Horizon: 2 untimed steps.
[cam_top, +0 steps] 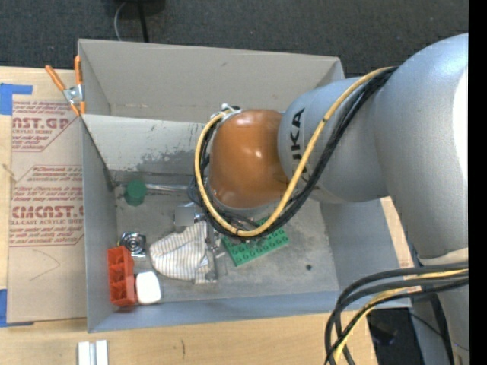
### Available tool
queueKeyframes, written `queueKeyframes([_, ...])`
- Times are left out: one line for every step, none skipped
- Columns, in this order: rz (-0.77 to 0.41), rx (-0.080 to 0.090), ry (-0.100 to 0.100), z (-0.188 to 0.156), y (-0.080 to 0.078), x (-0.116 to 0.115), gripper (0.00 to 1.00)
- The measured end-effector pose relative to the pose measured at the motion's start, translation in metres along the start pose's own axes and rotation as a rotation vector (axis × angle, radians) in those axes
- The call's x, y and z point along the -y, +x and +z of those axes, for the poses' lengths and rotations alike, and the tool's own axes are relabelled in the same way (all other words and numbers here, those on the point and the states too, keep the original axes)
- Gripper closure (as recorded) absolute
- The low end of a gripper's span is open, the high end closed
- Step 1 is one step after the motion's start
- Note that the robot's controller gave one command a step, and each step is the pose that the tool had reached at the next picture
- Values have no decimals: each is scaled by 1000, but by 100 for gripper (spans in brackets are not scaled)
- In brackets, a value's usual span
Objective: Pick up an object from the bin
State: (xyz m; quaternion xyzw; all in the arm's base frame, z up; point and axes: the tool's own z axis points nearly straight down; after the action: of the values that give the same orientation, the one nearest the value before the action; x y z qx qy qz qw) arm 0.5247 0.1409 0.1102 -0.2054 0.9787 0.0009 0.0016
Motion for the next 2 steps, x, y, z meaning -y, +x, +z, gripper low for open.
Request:
queueKeyframes([-255,4,-3,39,-8,2,100])
queueKeyframes([-254,4,-3,39,-8,2,100])
